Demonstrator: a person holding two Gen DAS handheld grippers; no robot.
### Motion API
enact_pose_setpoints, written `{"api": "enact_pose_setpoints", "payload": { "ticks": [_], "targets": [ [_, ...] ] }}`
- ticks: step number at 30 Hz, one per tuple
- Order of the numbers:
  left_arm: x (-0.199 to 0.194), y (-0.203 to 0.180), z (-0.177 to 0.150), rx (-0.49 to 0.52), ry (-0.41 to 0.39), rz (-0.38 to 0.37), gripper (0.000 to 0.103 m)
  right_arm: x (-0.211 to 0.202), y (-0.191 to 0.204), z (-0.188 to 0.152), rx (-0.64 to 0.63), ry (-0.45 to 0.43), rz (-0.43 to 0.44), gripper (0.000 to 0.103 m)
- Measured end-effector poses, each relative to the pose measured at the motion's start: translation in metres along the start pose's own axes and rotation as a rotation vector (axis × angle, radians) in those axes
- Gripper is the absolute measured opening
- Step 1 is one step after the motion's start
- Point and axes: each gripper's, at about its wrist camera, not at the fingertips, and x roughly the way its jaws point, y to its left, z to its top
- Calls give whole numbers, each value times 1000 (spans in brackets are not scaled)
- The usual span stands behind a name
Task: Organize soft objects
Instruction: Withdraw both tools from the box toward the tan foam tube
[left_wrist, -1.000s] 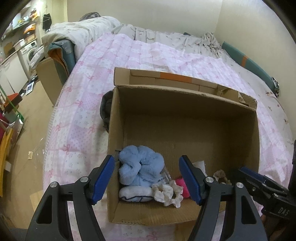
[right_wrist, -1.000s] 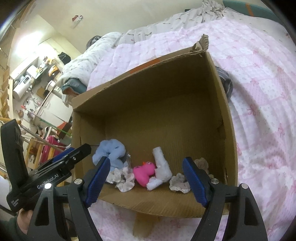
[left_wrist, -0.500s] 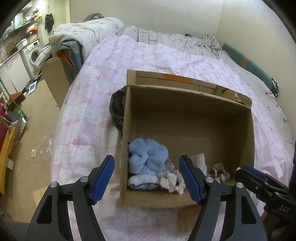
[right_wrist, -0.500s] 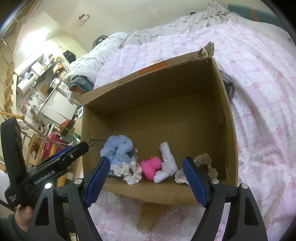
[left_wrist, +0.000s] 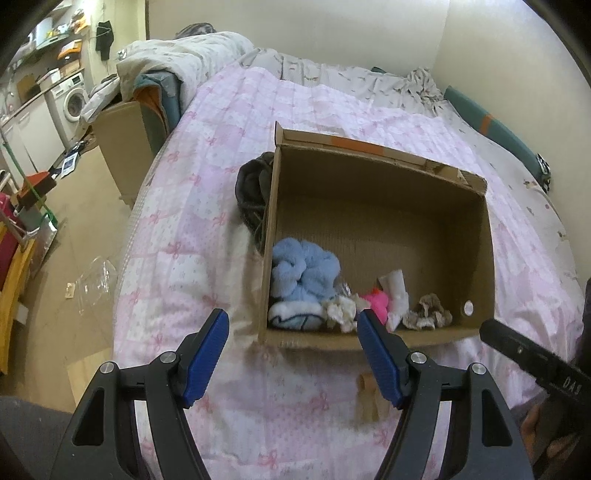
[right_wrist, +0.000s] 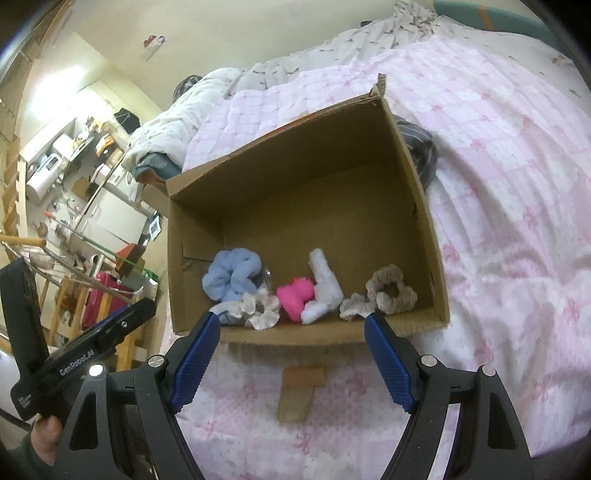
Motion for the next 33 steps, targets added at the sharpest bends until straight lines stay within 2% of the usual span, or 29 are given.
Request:
{"api": "enact_pose_setpoints", "payload": {
  "ticks": [5,12,19,25,28,33],
  "targets": [
    [-7,4,-14,-2,11,4,69,-8,2,-11,1,-3,-20,85],
    [6,15,-33,-61,129,-6,69,-9,-11,-23,67,29,-36,85],
    [11,26,-35,-111,135,23,69,-1,-24,-27,113,66,-53,85],
    [20,31,-37,-150,168,22,70,30,-27,-38,111,182,-123,85],
    [21,31,-38,-154,173,20,70,50,-16,-45,42,245,-149,85],
    [25,30,-38,-151,181,12,70,88,6,-62,-66,376,-133,85]
  ]
}}
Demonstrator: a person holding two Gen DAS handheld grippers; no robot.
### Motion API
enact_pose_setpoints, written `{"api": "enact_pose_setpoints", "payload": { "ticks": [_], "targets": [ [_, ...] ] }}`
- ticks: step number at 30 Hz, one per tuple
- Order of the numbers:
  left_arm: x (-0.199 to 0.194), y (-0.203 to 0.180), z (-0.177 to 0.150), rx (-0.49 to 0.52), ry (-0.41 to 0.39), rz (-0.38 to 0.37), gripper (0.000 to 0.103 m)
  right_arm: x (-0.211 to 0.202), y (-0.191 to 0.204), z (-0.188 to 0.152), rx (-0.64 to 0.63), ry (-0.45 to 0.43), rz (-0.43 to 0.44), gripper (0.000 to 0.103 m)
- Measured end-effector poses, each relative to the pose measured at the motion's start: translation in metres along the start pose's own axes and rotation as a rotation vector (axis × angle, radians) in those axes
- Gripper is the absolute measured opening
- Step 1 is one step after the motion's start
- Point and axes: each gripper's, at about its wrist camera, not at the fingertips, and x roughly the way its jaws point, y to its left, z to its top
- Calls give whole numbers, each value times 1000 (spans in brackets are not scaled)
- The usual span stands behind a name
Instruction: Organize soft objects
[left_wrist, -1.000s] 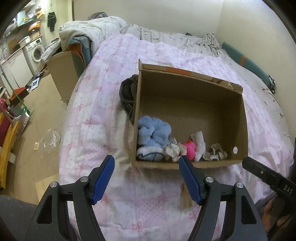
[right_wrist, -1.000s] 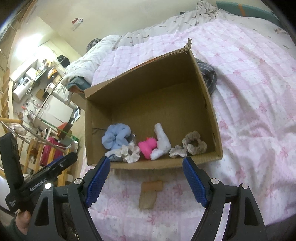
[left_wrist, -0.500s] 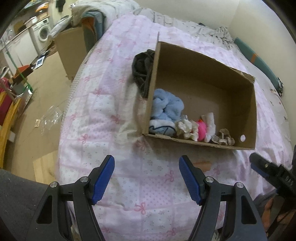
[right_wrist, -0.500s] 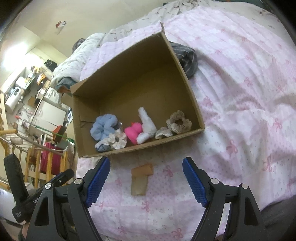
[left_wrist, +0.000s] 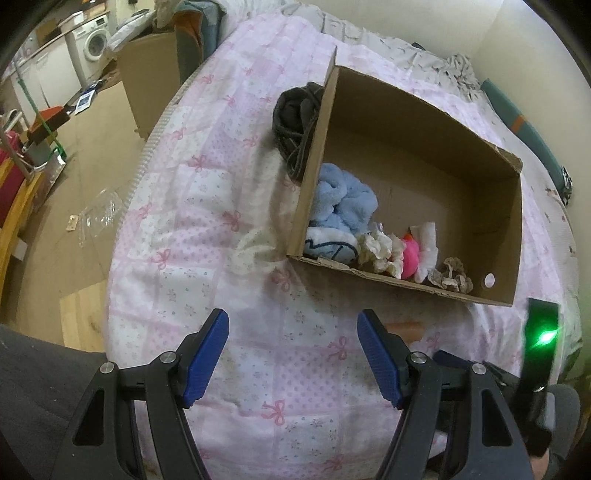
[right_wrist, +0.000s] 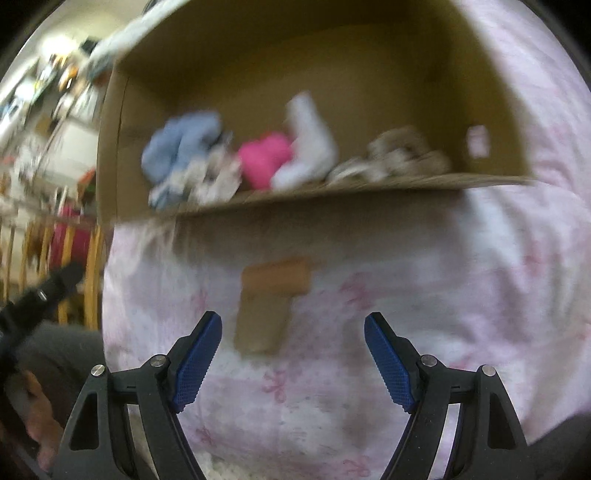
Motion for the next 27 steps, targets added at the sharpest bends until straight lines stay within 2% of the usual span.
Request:
{"api": "enact_pose_setpoints", "payload": {
  "ticks": [3,5,7,9,14,19,23,27],
  "targets": [
    [2,-2,-1,13,5,10,70,16,23,-1,-102,27,-39,85],
    [3,-2,-2,12,5,10,70,27,28,-2,-109,42,-42,82],
    [3,-3,-2,16,4,15,70,34,30,-1,-112,48,-72,71],
    [4,-4,-2,26,2,24,70,37,31,-2,-124,46,-102,46],
    [11,-11,-5,55,6,38,69,32,34,-4,-155,36,-97,19],
    [24,-31,-13,107,46,17,69,7,26,-11,-129,8,-44,15],
    [39,-52,-22,114,94,-44,69,-23,1,-14,-42,-48,0,15],
    [51,-77,-31,110,81,-96,69,-53,-30,-16,62,-128,15,15]
  ]
}}
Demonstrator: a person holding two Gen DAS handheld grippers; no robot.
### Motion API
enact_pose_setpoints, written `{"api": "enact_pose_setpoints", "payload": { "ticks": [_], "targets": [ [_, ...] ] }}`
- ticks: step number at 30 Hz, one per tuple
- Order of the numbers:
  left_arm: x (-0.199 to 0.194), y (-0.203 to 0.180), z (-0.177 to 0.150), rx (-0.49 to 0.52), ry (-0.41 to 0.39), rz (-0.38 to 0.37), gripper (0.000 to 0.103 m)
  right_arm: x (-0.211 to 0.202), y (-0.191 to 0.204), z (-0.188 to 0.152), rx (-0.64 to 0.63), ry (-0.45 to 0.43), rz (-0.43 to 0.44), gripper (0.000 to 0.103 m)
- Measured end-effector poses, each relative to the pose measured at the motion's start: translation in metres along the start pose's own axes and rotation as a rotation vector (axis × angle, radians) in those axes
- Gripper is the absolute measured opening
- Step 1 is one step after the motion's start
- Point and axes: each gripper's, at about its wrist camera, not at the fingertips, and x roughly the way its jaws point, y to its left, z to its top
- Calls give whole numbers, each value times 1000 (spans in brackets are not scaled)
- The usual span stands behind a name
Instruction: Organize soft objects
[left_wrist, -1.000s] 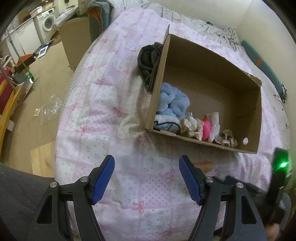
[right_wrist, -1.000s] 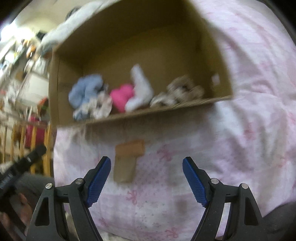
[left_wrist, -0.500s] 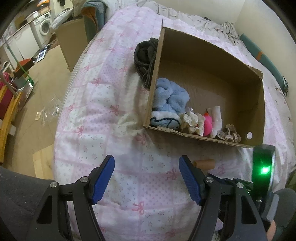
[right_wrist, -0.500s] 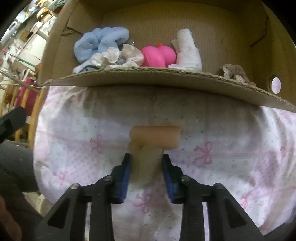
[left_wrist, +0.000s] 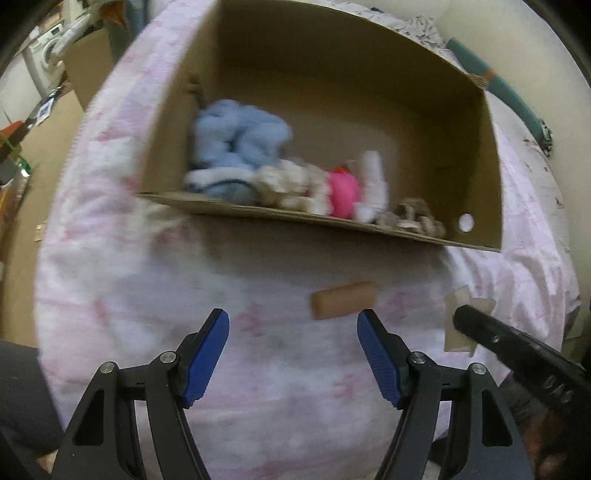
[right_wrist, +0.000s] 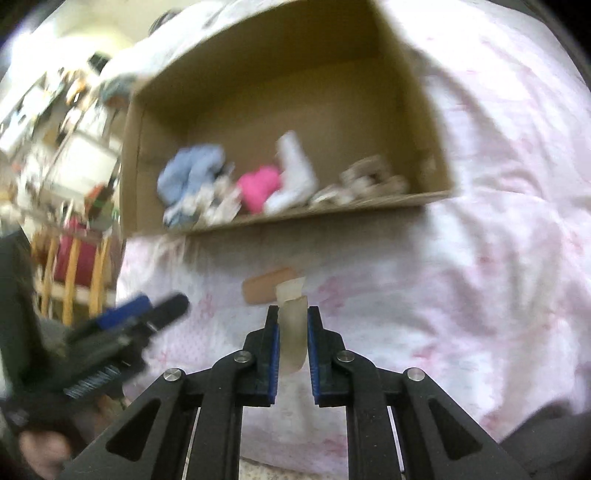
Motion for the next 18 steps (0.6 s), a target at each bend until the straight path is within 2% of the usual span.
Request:
{"api": "enact_pose_setpoints", "payload": {
  "ticks": [4,7,9,12,13,14,15,16,17,18],
  "targets": [
    [24,-18,-1,-36,24,-27,69,-22,-24,7,90,-57,-6,15],
    [44,-24,0,-82,41,-18,69,-26,-41,11,146,-75,12,15],
    [55,-27,0,-97,56,-22,64,-23,-43,12,169,-80,23,15],
    [65,-32,1,-85,54,7,62,-23,-45,15,189,-85,36,15],
    [67,-34,2,-78,48,16,59,-24,-47,14,193,-89,41,15],
    [67,-35,3,-71,41,24,47,-25,-48,15,195,-94,43,15],
    [68,-36,5,-63,36,35,40,-29,-49,12,194,-99,43,15],
    [69,-36,6,-61,37,35,39,-33,-51,11,195,-103,44,15],
    [69,-35,6,-66,37,33,31,-33,-51,11,196,-103,47,15],
    [67,-32,6,-86,30,41,18,-33,-52,11,198,-101,50,15]
  ]
}}
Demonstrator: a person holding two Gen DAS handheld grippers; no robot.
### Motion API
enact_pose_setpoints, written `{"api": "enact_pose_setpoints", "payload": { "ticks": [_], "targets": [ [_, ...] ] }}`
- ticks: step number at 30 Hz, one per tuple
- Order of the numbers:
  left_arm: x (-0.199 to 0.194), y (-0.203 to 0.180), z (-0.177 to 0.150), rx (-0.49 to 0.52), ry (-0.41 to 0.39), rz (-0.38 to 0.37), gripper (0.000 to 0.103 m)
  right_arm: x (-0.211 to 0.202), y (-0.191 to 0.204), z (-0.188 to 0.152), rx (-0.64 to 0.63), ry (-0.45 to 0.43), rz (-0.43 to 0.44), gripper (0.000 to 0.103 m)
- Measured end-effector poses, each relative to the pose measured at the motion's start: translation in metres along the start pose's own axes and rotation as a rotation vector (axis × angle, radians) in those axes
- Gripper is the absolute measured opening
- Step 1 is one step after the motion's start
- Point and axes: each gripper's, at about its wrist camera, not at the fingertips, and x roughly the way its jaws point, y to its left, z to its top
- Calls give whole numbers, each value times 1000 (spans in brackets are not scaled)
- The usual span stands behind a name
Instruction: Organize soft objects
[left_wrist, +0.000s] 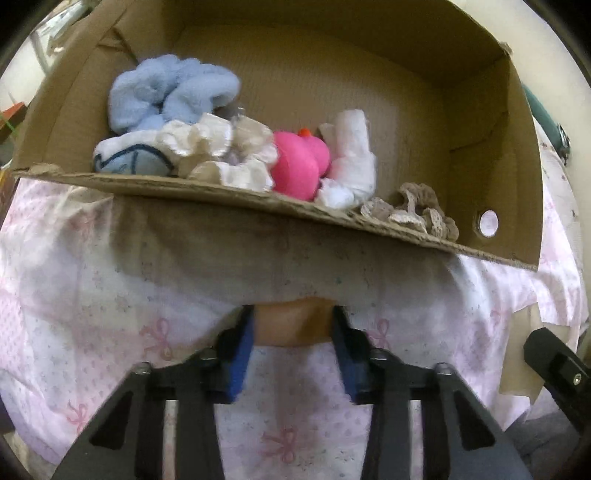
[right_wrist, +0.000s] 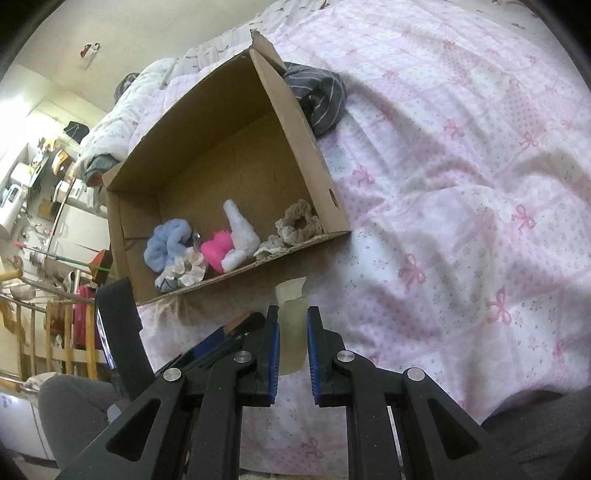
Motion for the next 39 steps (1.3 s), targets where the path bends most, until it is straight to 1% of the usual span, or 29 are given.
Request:
{"api": "enact_pose_setpoints", "payload": {
  "ticks": [1,2,3,4,6,9,12,16,17,21,22,28,29,32,35,38,39],
  "targets": [
    [0,3,0,-8,6,-13,14,0,-1,0,2,1,3,15],
    [0,5,1,-17,25,-50,7,0,-1,0,5,1,6,15],
    [-1,7,2,-19,31,-67,7,0,-1,1,8,-4,6,15],
    [-3,7,1,-12,29,-67,7,-2,-1,2,11,-11,7,15],
    [-9,6,2,11,25,-52,7,-3,-1,3,17,-20,12,15],
    [-22,14,2,22,15,-44,7,-2,1,5,24,-20,27,15],
    [-31,24,8,32,7,-15,7,-1,5,6,20,-26,32,15],
    [-37,40,8,10,28,3,7,-4,7,7,23,-47,44,15],
    [-44,37,1,6,24,11,7,-6,6,7,27,-53,47,15],
    [-59,47,-1,6,-2,43,7,-6,3,5,48,-48,60,15],
    [-69,59,-4,5,-7,46,7,-5,4,5,48,-46,60,15],
    [-99,76,-7,0,-51,59,7,-3,18,3,-8,-54,40,15],
    [-100,72,-7,-1,-60,64,7,-3,21,3,-19,-57,36,15],
    [-125,82,-2,-2,-99,64,7,-4,27,1,-56,-67,25,15],
    [-139,75,7,9,-133,64,7,-9,32,1,-85,-80,31,15],
    [-152,69,16,40,-157,94,7,-15,38,6,-112,-85,44,15],
    [-155,66,22,50,-162,92,7,-19,39,8,-110,-92,57,15]
  ]
}}
